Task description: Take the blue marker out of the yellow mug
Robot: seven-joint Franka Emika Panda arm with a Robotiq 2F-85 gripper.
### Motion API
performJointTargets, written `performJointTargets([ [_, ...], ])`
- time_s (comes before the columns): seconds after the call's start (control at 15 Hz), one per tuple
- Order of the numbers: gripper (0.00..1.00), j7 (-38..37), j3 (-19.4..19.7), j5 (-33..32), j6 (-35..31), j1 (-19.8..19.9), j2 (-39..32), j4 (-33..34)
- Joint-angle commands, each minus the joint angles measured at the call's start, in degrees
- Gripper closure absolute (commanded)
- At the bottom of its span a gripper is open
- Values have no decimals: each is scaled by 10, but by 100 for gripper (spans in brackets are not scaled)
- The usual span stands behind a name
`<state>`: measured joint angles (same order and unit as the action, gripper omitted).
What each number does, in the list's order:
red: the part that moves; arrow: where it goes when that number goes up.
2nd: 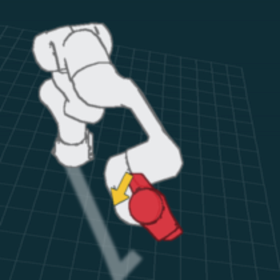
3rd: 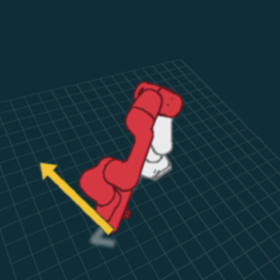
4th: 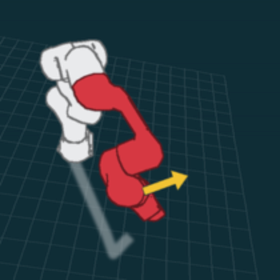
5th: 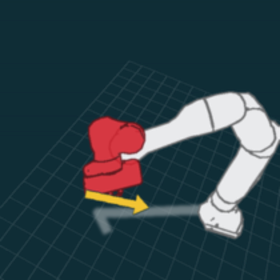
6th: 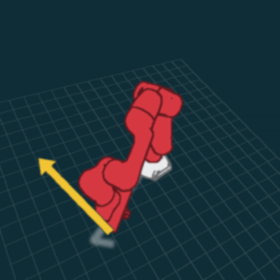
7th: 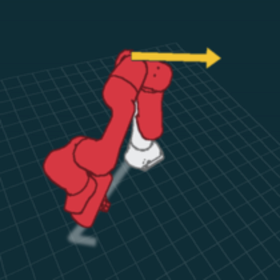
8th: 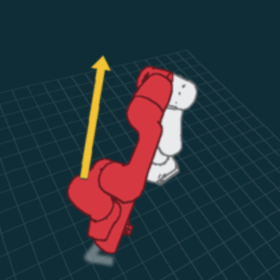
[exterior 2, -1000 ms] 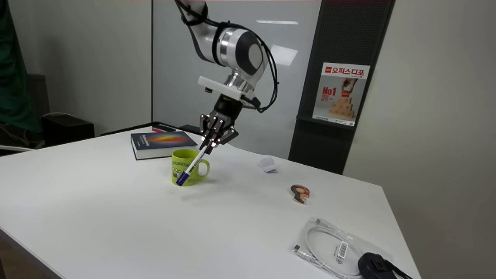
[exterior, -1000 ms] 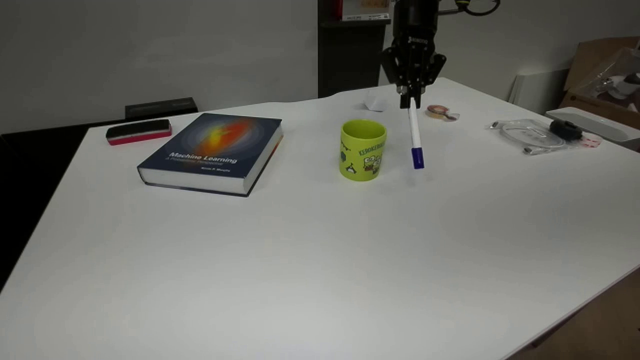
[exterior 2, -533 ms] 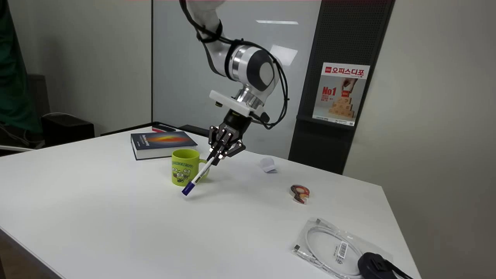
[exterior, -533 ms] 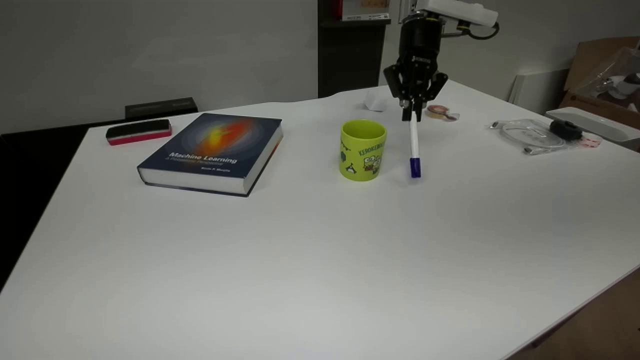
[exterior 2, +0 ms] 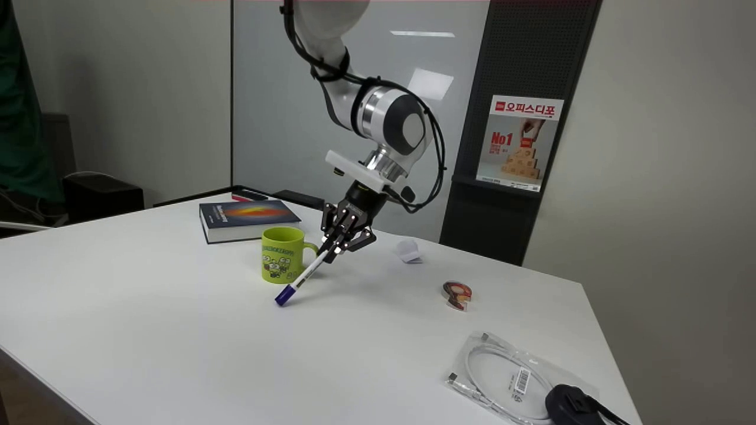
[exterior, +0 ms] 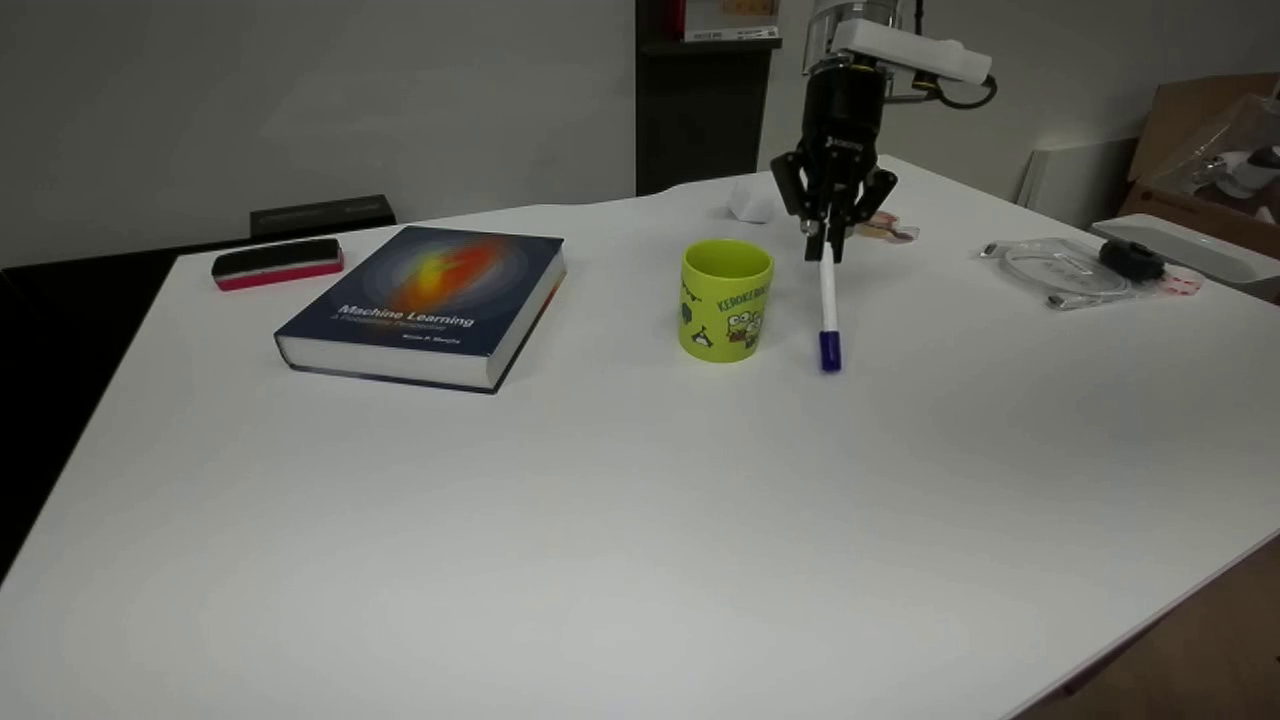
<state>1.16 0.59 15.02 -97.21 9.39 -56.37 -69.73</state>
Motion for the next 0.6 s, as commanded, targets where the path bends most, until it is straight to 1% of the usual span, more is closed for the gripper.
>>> performJointTargets([
  [0.0,56,-25,-5,10,29,9,-30,49],
  [0.07,56,-26,-5,11,28,9,-32,52],
  [0.13,51,-27,-4,11,27,9,-33,54],
  [0.2,43,-28,-3,9,22,7,-30,53],
  [0.53,11,-38,5,-7,-14,-9,2,36],
])
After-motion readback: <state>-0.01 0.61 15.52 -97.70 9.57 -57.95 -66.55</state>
